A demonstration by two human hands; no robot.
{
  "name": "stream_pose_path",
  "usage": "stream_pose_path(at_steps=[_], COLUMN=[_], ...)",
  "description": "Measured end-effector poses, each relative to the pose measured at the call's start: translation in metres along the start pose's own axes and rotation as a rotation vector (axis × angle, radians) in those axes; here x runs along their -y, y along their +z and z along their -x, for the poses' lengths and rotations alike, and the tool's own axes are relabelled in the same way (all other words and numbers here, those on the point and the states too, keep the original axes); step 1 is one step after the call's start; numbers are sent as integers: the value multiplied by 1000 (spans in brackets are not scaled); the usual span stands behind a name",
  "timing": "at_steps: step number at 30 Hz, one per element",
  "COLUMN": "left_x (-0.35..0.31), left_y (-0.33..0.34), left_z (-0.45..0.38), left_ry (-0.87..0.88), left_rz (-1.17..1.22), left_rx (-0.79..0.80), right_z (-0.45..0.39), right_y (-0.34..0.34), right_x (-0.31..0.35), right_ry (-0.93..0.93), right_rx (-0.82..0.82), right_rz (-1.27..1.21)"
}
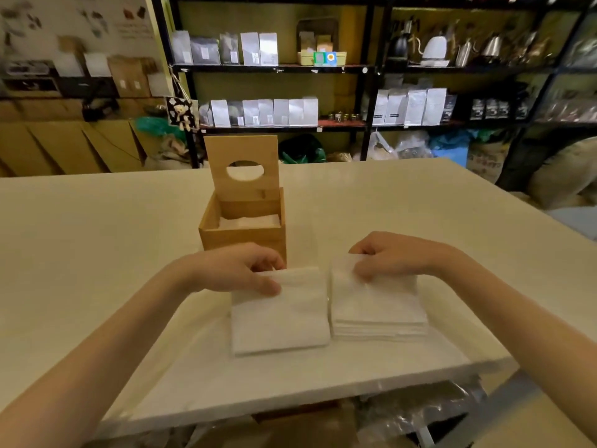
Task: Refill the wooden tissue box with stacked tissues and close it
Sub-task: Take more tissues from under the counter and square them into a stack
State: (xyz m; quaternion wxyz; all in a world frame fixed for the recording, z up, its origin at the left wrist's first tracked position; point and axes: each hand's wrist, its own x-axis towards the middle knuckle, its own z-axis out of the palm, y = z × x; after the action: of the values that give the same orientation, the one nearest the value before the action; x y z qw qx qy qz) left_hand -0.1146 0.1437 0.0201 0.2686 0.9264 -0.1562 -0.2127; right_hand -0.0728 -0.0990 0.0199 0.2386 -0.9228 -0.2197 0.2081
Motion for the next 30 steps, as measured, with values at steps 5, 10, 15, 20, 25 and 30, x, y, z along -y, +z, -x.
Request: stream_pose_path(at_steps=[5, 10, 15, 20, 25, 30], left_x=[9, 6, -8, -39, -54, -56], left_y=[3, 17, 23, 23, 26, 27], left_z=[-18, -23, -20, -32, -70, -95], left_ry=[-14, -49, 51, 252, 258, 103], left_rz=[-134, -354, -559, -347, -325, -425], left_rx=[-50, -239, -388, -284, -148, 29], right_z=[-21, -26, -23, -16, -3, 4], right_y=[-1, 0, 2, 2, -10, -10], right_x=[-2, -7, -14, -26, -40, -55], right_ry=[17, 18, -12, -41, -7, 61], right_rx=[41, 55, 40, -1, -78, -24], right_rz=[50, 104, 107, 53, 62, 61])
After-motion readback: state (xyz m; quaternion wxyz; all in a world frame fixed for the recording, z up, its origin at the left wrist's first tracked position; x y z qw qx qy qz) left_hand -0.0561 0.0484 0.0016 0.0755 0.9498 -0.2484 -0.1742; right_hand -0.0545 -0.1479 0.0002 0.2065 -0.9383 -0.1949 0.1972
